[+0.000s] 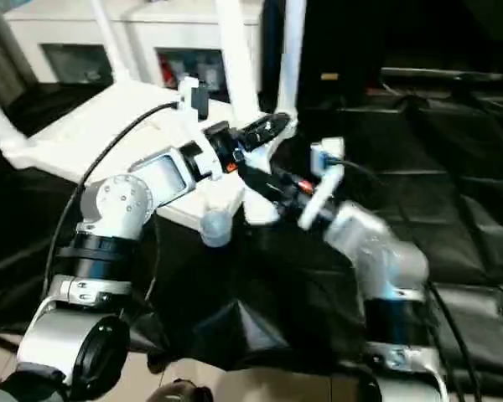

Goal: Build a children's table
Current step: Pick table leg

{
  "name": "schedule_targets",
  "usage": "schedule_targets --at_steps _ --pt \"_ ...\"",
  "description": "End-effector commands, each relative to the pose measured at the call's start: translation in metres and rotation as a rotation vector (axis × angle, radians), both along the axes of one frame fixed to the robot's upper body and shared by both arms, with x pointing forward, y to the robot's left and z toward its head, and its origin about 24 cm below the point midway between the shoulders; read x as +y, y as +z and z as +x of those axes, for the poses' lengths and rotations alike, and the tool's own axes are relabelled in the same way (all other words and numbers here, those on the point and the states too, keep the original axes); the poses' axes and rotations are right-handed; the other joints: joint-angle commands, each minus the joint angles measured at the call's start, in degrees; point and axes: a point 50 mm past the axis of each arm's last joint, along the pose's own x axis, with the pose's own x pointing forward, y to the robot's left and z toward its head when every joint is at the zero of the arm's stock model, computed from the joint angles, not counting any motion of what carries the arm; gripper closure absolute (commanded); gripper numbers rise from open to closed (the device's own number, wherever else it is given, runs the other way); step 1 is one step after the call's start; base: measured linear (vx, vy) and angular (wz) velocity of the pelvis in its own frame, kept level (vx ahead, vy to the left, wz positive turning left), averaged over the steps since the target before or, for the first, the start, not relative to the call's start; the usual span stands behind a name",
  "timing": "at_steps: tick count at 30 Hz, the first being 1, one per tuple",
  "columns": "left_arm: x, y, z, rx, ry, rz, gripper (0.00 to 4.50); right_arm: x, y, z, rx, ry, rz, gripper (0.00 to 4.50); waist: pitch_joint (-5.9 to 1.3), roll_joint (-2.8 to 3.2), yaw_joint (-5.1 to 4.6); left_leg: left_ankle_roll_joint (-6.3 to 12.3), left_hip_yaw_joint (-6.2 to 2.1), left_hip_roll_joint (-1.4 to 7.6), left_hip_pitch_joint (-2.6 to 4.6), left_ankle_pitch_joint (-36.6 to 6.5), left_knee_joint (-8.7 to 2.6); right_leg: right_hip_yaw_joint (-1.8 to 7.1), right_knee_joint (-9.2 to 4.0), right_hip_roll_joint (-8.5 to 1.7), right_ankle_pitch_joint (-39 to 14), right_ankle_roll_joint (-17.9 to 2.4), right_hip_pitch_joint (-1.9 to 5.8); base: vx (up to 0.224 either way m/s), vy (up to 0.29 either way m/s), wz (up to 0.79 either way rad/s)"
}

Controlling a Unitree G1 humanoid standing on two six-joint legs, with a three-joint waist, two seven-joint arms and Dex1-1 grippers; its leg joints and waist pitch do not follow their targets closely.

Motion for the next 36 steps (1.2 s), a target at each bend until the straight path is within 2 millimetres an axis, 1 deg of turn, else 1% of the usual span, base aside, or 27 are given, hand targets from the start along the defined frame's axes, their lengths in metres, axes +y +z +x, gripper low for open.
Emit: schedule_targets --at_steps 1,2,3,4,6,7,9,11,12,13,14,16,17,18,19,23,24,25,26,27,28,29,30,32,33,34,36 --pt "0.001 0.003 0.005 0.003 0.057 0.019 1.11 0.006 0.004 0.004 -0.018 -0.031 -0.042 2.60 -5.20 -1.26 -0.22 3.44 -2.61 4.27 1.95 -0.8 -3.52 2.90 -3.95 -5.67 0.5 -10.8 2.25 0.000 0.000 0.00" --pt "0.004 0.000 0.010 0.020 0.114 0.042 1.21 0.013 0.008 0.006 -0.033 -0.040 -0.059 2.60 -5.31 -1.20 -0.30 3.80 -2.66 4.25 1.83 0.4 -3.44 2.86 -3.65 -5.63 2.3 -11.1 2.27 0.000 0.000 0.00" --pt "0.004 -0.001 0.011 0.025 0.128 0.046 1.27 0.016 0.009 0.006 -0.040 -0.041 -0.070 2.60 -5.53 -1.15 -0.37 4.74 -2.67 4.05 1.60 2.1 -3.11 2.76 -3.27 -5.56 5.4 -11.4 2.23 0.000 0.000 0.00" --pt "0.005 -0.001 0.011 0.030 0.142 0.049 1.27 0.019 0.011 0.006 -0.048 -0.044 -0.083 2.60 -5.57 -1.20 -0.32 5.70 -2.62 4.03 1.48 2.6 -2.99 2.73 -3.18 -5.70 6.8 -11.8 2.19 0.000 0.000 0.00" --pt "0.005 -0.002 0.013 0.034 0.168 0.056 1.44 0.022 0.012 0.007 -0.060 -0.042 -0.105 2.60 -5.53 -1.17 -0.25 6.48 -2.49 3.92 1.35 2.4 -2.83 2.75 -3.20 -5.74 7.4 -12.3 2.14 0.000 0.000 0.00" --pt "0.005 -0.002 0.013 0.035 0.181 0.061 1.58 0.023 0.011 0.007 -0.061 -0.045 -0.109 2.60 -5.50 -1.02 -0.17 6.45 -2.51 4.04 1.38 1.8 -2.83 2.76 -3.27 -5.78 6.8 -12.4 2.12 0.000 0.000 0.00" --pt "0.005 -0.002 0.014 0.042 0.206 0.056 1.72 0.024 0.011 0.007 -0.065 -0.051 -0.125 2.60 -5.40 -0.99 -0.19 6.25 -2.51 4.19 1.45 0.7 -2.92 2.75 -3.36 -5.72 5.6 -12.6 2.13 0.000 0.000 0.00" --pt "0.004 -0.002 0.014 0.043 0.208 0.053 1.72 0.024 0.010 0.007 -0.067 -0.050 -0.130 2.60 -5.36 -0.93 -0.23 5.95 -2.53 4.23 1.46 0.1 -2.95 2.75 -3.44 -5.73 4.8 -12.6 2.13 0.000 0.000 0.00" --pt "0.004 -0.002 0.014 0.044 0.210 0.053 2.02 0.024 0.010 0.007 -0.068 -0.051 -0.132 2.60 -5.38 -0.83 -0.21 5.67 -2.56 4.26 1.55 -0.2 -2.98 2.75 -3.45 -5.72 4.3 -12.6 2.13 0.000 0.000 0.00" --pt "0.004 -0.002 0.015 0.045 0.212 0.052 2.02 0.024 0.010 0.006 -0.068 -0.052 -0.136 2.60 -5.33 -0.88 -0.25 5.44 -2.52 4.25 1.55 -0.8 -3.00 2.80 -3.55 -5.72 3.8 -12.6 2.10 0.000 0.000 0.00" --pt "0.004 -0.002 0.015 0.046 0.214 0.052 2.13 0.024 0.010 0.006 -0.070 -0.053 -0.142 2.60 -5.30 -0.89 -0.29 5.29 -2.52 4.25 1.57 -1.0 -3.04 2.81 -3.56 -5.71 3.6 -12.6 2.08 0.000 0.000 0.00" --pt "0.004 -0.002 0.015 0.047 0.218 0.052 2.12 0.024 0.010 0.006 -0.075 -0.057 -0.154 2.60 -5.25 -0.88 -0.33 4.86 -2.50 4.19 1.53 -1.5 -3.04 2.86 -3.63 -5.76 3.1 -12.5 2.11 0.000 0.000 0.00" --pt "0.003 -0.002 0.015 0.047 0.216 0.049 2.36 0.024 0.010 0.006 -0.076 -0.057 -0.154 2.60 -5.24 -0.81 -0.29 4.68 -2.50 4.18 1.60 -1.9 -3.05 2.86 -3.68 -5.71 2.7 -12.4 2.06 0.000 0.000 0.00" --pt "0.003 -0.002 0.015 0.047 0.215 0.047 2.36 0.024 0.010 0.006 -0.077 -0.056 -0.154 2.60 -5.23 -0.88 -0.32 4.43 -2.49 4.16 1.57 -2.2 -3.07 2.89 -3.73 -5.78 2.3 -12.4 2.14 0.000 0.000 0.00" --pt "0.002 -0.001 0.015 0.045 0.209 0.037 2.42 0.024 0.011 0.005 -0.083 -0.054 -0.157 2.60 -5.23 -0.75 -0.31 4.19 -2.51 4.15 1.56 -2.4 -3.06 2.88 -3.75 -5.77 2.0 -12.3 2.15 0.000 0.000 0.00" --pt "0.002 0.000 0.015 0.032 0.198 0.034 2.54 0.024 0.011 0.005 -0.087 -0.048 -0.167 2.60 -5.25 -0.73 -0.37 3.93 -2.54 4.18 1.62 -2.7 -3.10 2.88 -3.79 -5.71 2.0 -12.1 2.14 0.000 0.000 0.00" --pt "0.001 0.000 0.015 0.021 0.186 0.034 2.54 0.023 0.012 0.004 -0.080 -0.036 -0.141 2.04 -5.26 -0.76 -0.34 4.09 -2.52 4.11 1.59 -2.5 -3.07 2.91 -3.79 -5.73 2.3 -12.2 2.15 0.000 0.000 0.00" --pt "0.001 0.001 0.014 0.004 0.169 0.033 2.54 0.022 0.013 0.003 -0.070 -0.028 -0.124 1.90 -5.29 -0.75 -0.36 4.14 -2.55 4.14 1.54 -2.5 -3.06 2.88 -3.69 -5.72 2.5 -12.2 2.17 0.000 0.000 0.00" --pt "0.001 0.003 0.013 -0.025 0.138 0.030 2.54 0.020 0.013 0.002 -0.058 -0.009 -0.109 1.90 -5.30 -0.77 -0.33 4.28 -2.54 4.13 1.60 -2.4 -3.07 2.89 -3.76 -5.74 2.5 -12.2 2.16 0.000 0.000 0.00" --pt "0.001 0.007 0.011 -0.074 0.077 0.019 2.54 0.016 0.016 -0.001 -0.050 0.037 -0.086 1.84 -5.34 -0.84 -0.26 4.75 -2.53 4.10 1.64 -2.2 -3.05 2.87 -3.71 -5.68 2.5 -12.2 2.22 0.000 0.000 0.00" --pt "0.001 0.008 0.010 -0.086 0.059 0.015 2.54 0.015 0.017 -0.002 -0.049 0.051 -0.080 1.69 -5.32 -0.83 -0.12 5.01 -2.55 4.09 1.67 -1.8 -3.03 2.88 -3.70 -5.66 2.4 -12.0 2.22 0.000 0.000 0.00" --pt "0.002 0.011 0.008 -0.113 0.009 0.015 2.54 0.012 0.018 -0.005 -0.039 0.096 -0.073 1.55 -5.38 -0.83 -0.13 4.98 -2.49 4.15 1.65 -1.5 -2.98 2.89 -3.52 -5.66 2.8 -12.1 2.21 0.000 0.000 0.00" --pt "0.003 0.014 0.003 -0.170 -0.105 0.023 2.54 0.005 0.020 -0.011 -0.024 0.176 -0.082 1.47 -5.34 -0.72 0.04 5.09 -2.51 4.15 1.76 -1.5 -2.98 2.85 -3.59 -5.65 2.6 -12.2 2.21 0.000 0.000 0.00" --pt "0.004 0.015 0.000 -0.189 -0.178 0.015 2.54 -0.001 0.020 -0.013 -0.006 0.215 -0.085 1.39 -5.28 -0.85 0.14 5.18 -2.45 4.15 1.62 -1.1 -2.95 2.88 -3.42 -5.56 3.0 -12.0 2.37 0.000 0.000 0.00" --pt "0.006 0.018 -0.004 -0.204 -0.254 0.003 2.54 -0.007 0.021 -0.016 0.016 0.258 -0.082 1.39 -5.33 -0.79 0.11 5.24 -2.37 4.12 1.57 -1.2 -2.90 2.83 -3.30 -5.69 3.2 -12.5 2.25 0.000 0.000 0.00" --pt "0.007 0.019 -0.007 -0.217 -0.305 -0.007 2.54 -0.010 0.022 -0.018 0.026 0.286 -0.078 1.34 -5.26 -0.87 0.21 5.15 -2.28 4.08 1.55 -1.7 -2.84 2.76 -3.38 -5.75 2.2 -13.1 2.32 0.000 0.000 0.00" --pt "0.009 0.021 -0.012 -0.256 -0.382 -0.009 2.54 -0.014 0.023 -0.021 0.042 0.322 -0.077 1.34 -5.15 -0.82 0.26 4.69 -2.27 4.13 1.52 -2.6 -2.84 2.76 -3.54 -5.74 0.4 -13.4 2.16 0.000 0.000 0.00"
